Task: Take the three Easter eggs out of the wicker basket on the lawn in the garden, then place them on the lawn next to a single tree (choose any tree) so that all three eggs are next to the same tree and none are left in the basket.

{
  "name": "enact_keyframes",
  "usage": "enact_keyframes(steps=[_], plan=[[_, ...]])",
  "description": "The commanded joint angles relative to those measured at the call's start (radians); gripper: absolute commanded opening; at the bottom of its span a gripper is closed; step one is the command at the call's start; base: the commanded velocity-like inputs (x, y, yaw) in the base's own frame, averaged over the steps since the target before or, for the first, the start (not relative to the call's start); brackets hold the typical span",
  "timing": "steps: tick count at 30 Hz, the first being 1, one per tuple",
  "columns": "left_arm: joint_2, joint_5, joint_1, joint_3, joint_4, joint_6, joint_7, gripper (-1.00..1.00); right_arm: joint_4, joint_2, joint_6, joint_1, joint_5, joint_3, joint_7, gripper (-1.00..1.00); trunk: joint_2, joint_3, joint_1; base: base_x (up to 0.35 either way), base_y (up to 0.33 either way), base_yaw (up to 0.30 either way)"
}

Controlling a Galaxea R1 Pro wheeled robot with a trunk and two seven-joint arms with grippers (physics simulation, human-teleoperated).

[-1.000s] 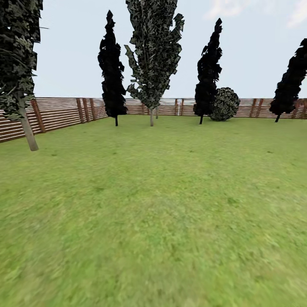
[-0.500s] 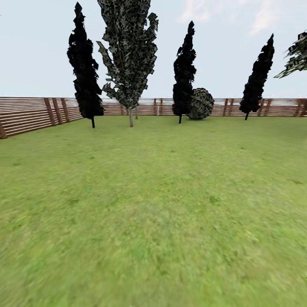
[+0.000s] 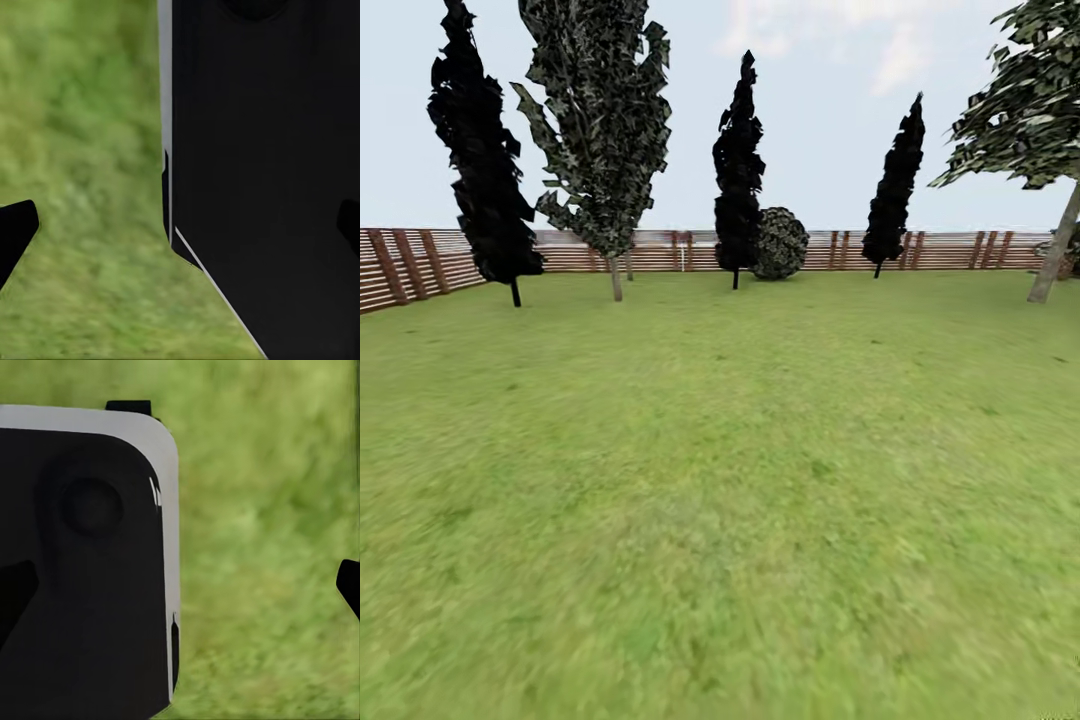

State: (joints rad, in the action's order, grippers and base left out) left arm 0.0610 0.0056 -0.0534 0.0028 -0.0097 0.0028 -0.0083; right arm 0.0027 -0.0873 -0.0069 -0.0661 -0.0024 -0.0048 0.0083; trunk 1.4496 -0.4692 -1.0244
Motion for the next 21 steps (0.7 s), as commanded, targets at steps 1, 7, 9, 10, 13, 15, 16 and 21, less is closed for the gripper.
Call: enact_keyframes(steps=[1,7,9,10,13,15,16,21], plan=[[0.000,0.001,0.000,0.000,-0.001,0.000,-0.001,1.00,0.000,0.000,0.000,-0.001,-0.001,-0.001,0.001,1.00,0.000,-0.001,-0.001,0.341,0.000,-0.214],[-0.001,0.000,0.000,0.000,-0.001,0.000,-0.001,1.00,-0.005,-0.005,0.002,-0.001,-0.001,-0.002,-0.006,1.00,0.000,-0.001,-0.001,0.341,0.000,-0.070],[-0.001,0.000,0.000,0.000,-0.001,0.000,-0.001,1.00,-0.005,-0.005,0.001,0.000,-0.001,0.000,-0.003,1.00,0.000,-0.001,-0.001,0.341,0.000,-0.166],[-0.001,0.000,0.000,0.000,-0.001,0.000,-0.001,1.00,-0.004,-0.005,0.001,0.000,-0.001,0.001,-0.001,1.00,0.000,-0.001,-0.001,0.341,0.000,-0.244],[0.000,0.000,0.000,0.000,-0.001,0.000,-0.001,1.00,-0.004,-0.006,0.001,-0.001,-0.001,0.001,0.000,1.00,0.000,-0.001,-0.001,0.341,0.000,-0.278],[0.000,0.000,0.000,0.000,-0.001,0.000,-0.001,1.00,-0.004,-0.007,0.001,0.000,-0.001,0.000,0.001,1.00,0.000,-0.001,-0.001,0.341,0.000,-0.292],[0.000,0.000,0.000,0.000,-0.001,0.000,-0.001,1.00,-0.004,-0.007,0.001,0.000,-0.001,0.000,0.001,1.00,0.000,-0.001,-0.001,0.341,0.000,-0.295],[-0.001,0.000,0.000,0.000,-0.001,0.000,-0.001,1.00,-0.004,-0.009,0.001,-0.001,-0.001,-0.001,0.001,1.00,0.000,-0.001,-0.001,0.341,0.000,-0.298]])
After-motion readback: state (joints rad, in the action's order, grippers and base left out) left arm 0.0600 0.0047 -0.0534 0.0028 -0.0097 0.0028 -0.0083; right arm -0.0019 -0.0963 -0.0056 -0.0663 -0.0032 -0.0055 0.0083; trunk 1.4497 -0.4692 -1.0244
